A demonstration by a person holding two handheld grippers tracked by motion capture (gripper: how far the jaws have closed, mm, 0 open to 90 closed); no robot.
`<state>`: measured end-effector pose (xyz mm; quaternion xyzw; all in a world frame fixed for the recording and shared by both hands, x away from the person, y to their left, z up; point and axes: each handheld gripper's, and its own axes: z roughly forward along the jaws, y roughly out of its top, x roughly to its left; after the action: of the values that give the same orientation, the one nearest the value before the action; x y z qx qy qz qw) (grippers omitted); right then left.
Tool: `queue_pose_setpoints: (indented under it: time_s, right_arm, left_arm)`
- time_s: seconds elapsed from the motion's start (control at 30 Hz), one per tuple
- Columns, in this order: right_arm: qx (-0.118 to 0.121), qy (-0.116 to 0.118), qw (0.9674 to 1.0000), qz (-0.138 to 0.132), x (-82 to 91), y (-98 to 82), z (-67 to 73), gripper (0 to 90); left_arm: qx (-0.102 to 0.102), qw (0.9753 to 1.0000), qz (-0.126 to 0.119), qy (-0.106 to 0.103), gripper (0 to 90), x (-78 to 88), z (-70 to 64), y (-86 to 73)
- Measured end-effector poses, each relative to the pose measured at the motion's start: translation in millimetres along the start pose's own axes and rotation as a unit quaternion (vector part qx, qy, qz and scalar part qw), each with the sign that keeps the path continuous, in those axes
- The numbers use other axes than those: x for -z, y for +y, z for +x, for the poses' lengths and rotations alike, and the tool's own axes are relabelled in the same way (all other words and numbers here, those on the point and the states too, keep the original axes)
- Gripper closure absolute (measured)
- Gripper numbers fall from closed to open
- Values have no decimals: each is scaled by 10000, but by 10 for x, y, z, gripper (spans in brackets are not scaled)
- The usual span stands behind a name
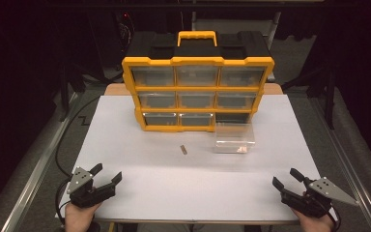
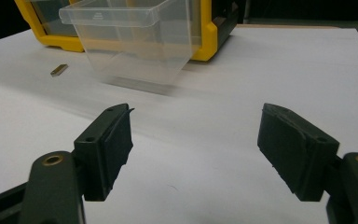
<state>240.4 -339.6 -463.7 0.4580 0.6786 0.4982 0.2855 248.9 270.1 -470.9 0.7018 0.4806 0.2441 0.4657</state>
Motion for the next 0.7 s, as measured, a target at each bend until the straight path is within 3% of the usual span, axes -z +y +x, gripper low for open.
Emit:
queue_pose_setpoints:
  time_s: [0.7]
  right_arm:
    - [-182, 32, 9997, -126, 14, 3, -17, 261]
  left_arm:
    - [-55, 10000, 3, 10, 204, -20, -11, 2]
